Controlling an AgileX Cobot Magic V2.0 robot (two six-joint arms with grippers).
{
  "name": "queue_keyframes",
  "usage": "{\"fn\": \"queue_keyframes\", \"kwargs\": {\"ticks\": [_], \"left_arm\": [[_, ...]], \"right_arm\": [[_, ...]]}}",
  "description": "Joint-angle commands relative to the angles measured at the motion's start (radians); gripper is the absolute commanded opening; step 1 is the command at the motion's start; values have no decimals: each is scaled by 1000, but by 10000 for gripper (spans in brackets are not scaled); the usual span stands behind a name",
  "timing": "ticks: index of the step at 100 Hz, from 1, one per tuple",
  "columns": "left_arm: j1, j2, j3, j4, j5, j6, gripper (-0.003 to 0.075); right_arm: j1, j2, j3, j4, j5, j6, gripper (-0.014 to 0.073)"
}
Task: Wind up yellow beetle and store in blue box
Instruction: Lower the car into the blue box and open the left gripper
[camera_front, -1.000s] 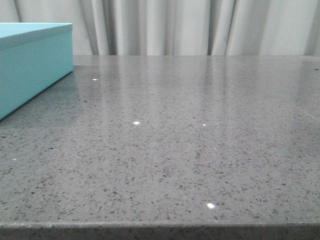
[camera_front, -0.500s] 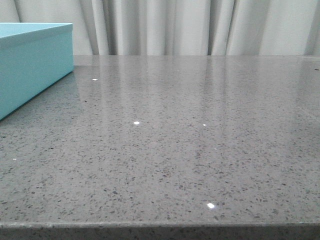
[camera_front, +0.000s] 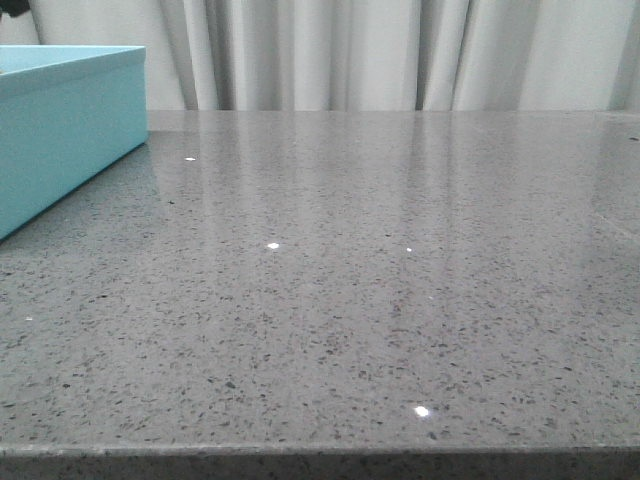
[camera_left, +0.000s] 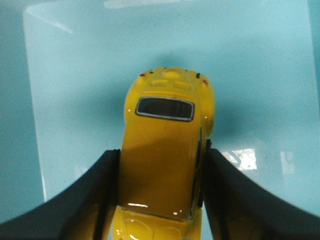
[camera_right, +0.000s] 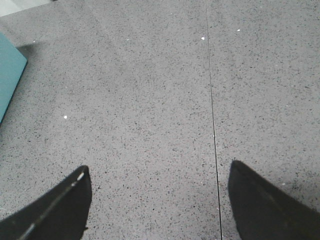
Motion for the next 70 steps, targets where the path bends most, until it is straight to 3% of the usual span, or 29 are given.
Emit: {"fn": "queue_keyframes", "kwargs": {"ticks": [1,59,70], "left_arm": [[2,-40,-26,-2,15,-13,169],[0,24,-26,-2,4,-13,174],[0,24,-26,-9,2,-13,230]], "right_arm": [[1,-9,-22,-4,-62,-10,562],[1,-9,-22,0,-65,-10,562],[1,-9,-22,0,-70,-10,562]]}}
